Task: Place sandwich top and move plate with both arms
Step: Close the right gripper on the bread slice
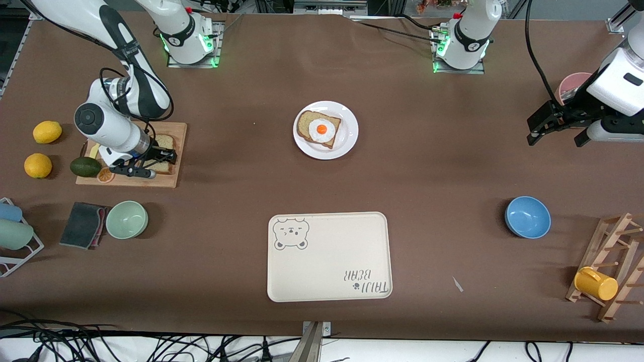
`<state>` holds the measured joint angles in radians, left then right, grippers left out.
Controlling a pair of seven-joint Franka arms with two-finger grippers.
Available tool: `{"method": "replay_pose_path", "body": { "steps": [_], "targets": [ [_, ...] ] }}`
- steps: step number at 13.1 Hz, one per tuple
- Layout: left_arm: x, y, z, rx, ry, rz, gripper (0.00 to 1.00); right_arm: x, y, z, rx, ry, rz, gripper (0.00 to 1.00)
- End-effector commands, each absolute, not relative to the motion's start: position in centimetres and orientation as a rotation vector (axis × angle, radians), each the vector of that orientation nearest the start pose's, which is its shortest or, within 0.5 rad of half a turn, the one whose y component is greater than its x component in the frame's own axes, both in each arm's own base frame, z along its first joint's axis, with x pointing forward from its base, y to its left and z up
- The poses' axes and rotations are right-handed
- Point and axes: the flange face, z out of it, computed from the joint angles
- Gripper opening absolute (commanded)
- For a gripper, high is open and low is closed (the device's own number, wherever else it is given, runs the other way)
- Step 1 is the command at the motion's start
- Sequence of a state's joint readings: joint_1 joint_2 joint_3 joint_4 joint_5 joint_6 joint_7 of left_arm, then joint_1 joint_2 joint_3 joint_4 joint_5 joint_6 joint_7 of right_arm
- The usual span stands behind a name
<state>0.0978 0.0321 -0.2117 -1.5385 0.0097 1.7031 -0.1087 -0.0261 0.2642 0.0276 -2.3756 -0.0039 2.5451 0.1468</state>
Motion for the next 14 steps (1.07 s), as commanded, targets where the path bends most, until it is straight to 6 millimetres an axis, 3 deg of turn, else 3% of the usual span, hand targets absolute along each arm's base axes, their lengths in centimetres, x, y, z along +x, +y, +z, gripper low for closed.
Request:
{"method": "replay_pose_path", "body": {
  "steps": [1, 8, 11, 14],
  "targets": [
    [57.4, -6.7, 64.2, -3.171, 0.022, -0.201, 1.00, 49.2, 0.5, 19.3, -3.138, 0.222, 0.190, 0.40],
    [57.4, -6.7, 64.2, -3.170, 0.025, -0.201, 1.00, 49.0, 0.2, 18.7, -3.178, 0.173, 0.208, 0.39],
    [57.4, -6.4, 64.2, -3.168, 0.020, -0.201, 1.00, 49.1, 0.1, 18.3, -3.185, 0.167, 0.232, 0.03],
    [57.4, -6.5, 64.3, -3.169, 0.018, -0.201, 1.00, 49.2, 0.1, 17.7, -3.236, 0.096, 0.237, 0.00]
  ]
}}
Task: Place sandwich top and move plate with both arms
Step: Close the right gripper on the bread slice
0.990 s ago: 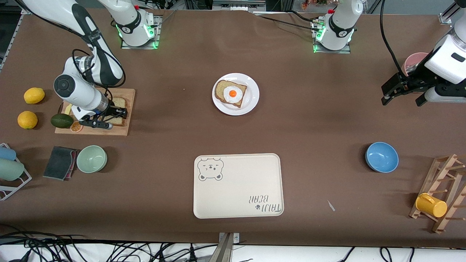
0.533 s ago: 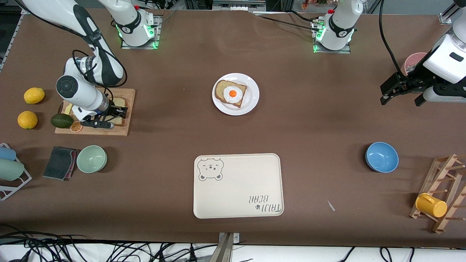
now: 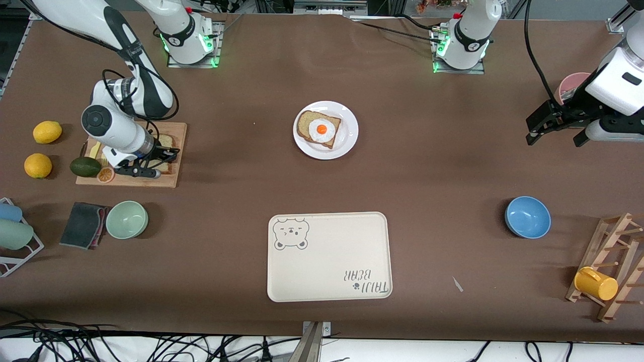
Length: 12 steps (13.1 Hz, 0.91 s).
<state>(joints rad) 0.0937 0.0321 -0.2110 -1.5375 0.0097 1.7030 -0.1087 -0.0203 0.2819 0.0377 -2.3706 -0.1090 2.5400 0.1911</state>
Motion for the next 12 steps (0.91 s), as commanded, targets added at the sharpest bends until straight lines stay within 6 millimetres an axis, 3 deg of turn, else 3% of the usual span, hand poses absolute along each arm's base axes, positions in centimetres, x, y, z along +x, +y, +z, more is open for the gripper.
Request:
{"method": "replay_pose_path", "body": {
  "steps": [1, 3, 8, 12],
  "targets": [
    [57.3, -6.4, 64.3, -3.169, 0.015, -0.196, 1.00, 49.2, -0.3, 17.8, -3.250, 0.078, 0.237, 0.00],
    [57.4, -6.4, 64.2, -3.169, 0.015, -0.191, 1.00, 49.3, -0.7, 18.3, -3.264, 0.065, 0.252, 0.00],
    [57.3, -6.3, 64.1, -3.171, 0.013, -0.179, 1.00, 51.9, -1.8, 22.4, -3.350, 0.017, 0.452, 0.00],
    [57.2, -6.5, 64.2, -3.171, 0.018, -0.179, 1.00, 53.1, -0.9, 24.9, -3.360, 0.017, 0.511, 0.00]
  ]
}}
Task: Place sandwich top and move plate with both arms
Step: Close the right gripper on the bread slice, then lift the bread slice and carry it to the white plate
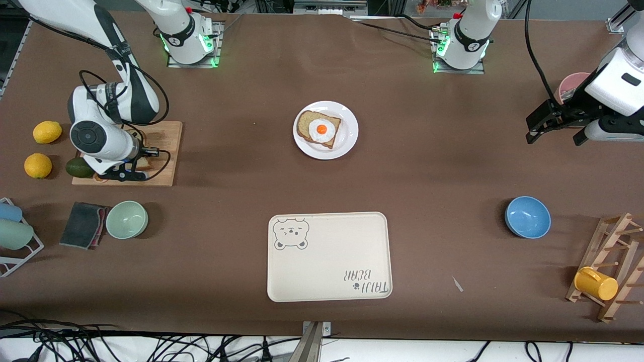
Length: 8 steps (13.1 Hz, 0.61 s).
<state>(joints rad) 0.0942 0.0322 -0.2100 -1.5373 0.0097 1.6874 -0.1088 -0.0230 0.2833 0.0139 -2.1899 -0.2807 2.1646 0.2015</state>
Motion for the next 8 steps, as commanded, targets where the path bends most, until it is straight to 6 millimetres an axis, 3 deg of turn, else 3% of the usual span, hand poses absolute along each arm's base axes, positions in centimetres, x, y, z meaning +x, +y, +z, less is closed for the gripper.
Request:
{"method": "replay_pose_path", "body": {
  "steps": [1, 3, 7, 8],
  "targets": [
    [57.2, -6.5, 64.2, -3.171, 0.018, -0.179, 1.00, 53.4, -0.9, 25.7, -3.363, 0.026, 0.526, 0.00],
    [57.2, -6.5, 64.2, -3.171, 0.015, -0.179, 1.00, 53.5, 0.5, 26.2, -3.352, 0.033, 0.523, 0.00],
    [57.3, -6.3, 64.1, -3.171, 0.013, -0.177, 1.00, 54.0, 13.4, 31.9, -3.308, 0.106, 0.536, 0.00],
    [57.2, -6.3, 64.2, -3.171, 0.011, -0.179, 1.00, 54.1, 15.8, 33.1, -3.270, 0.138, 0.504, 0.00]
  ]
}}
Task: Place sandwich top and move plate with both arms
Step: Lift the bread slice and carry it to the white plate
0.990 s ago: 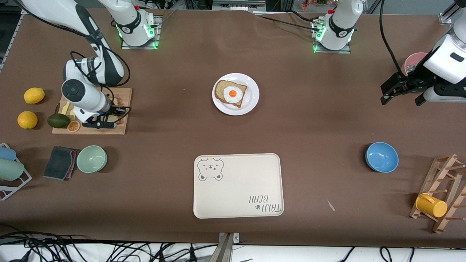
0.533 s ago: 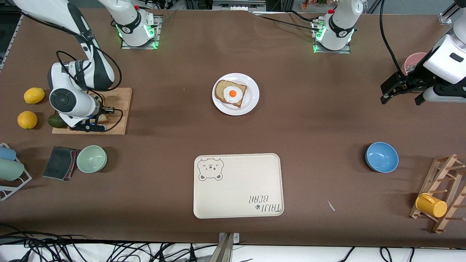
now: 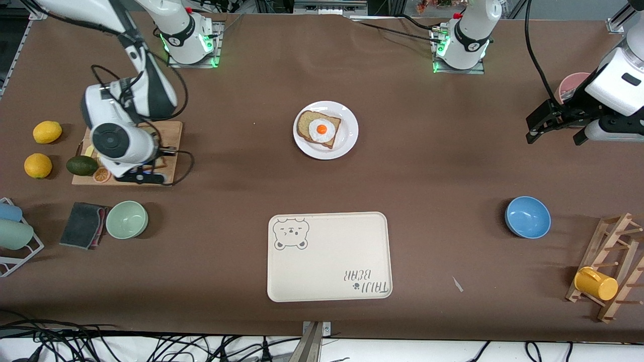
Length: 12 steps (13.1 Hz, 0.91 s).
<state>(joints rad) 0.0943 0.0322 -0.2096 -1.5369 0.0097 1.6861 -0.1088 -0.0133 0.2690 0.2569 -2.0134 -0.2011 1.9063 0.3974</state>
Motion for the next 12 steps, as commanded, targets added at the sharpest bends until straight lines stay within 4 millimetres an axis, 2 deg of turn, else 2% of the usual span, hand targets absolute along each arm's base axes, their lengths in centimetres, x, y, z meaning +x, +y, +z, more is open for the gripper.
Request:
{"method": "replay_pose_path", "body": {
  "steps": [1, 2, 4, 5, 7, 8, 9, 10, 12],
  "targets": [
    [57.2, -6.3, 64.2, -3.171, 0.010, -0.179, 1.00, 54.2, 18.6, 34.4, -3.235, 0.171, 0.476, 0.00],
    [57.3, -6.3, 64.1, -3.171, 0.010, -0.177, 1.00, 53.7, 22.0, 35.8, -3.210, 0.189, 0.470, 0.00],
    [57.3, -6.1, 64.0, -3.171, 0.003, -0.172, 1.00, 52.1, 28.8, 37.1, -3.214, 0.175, 0.414, 0.00],
    [57.3, -5.6, 63.9, -3.168, -0.009, -0.165, 1.00, 51.4, 32.6, 36.8, -3.227, 0.182, 0.391, 0.00],
    [57.4, -4.7, 63.8, -3.164, -0.030, -0.158, 1.00, 51.8, 38.2, 35.7, -3.225, 0.283, 0.339, 0.00],
    [57.4, -4.2, 63.6, -3.159, -0.042, -0.152, 1.00, 52.3, 41.4, 35.2, -3.200, 0.330, 0.321, 0.00],
    [57.6, -3.5, 63.4, -3.157, -0.061, -0.147, 1.00, 52.0, 45.0, 34.3, -3.182, 0.378, 0.314, 0.00],
    [57.6, -2.9, 63.3, -3.158, -0.079, -0.140, 1.00, 52.0, 47.6, 33.2, -3.155, 0.426, 0.294, 0.00],
    [57.5, -2.7, 63.3, -3.162, -0.084, -0.128, 1.00, 50.4, 52.3, 30.8, -3.109, 0.447, 0.255, 0.00]
  ]
}}
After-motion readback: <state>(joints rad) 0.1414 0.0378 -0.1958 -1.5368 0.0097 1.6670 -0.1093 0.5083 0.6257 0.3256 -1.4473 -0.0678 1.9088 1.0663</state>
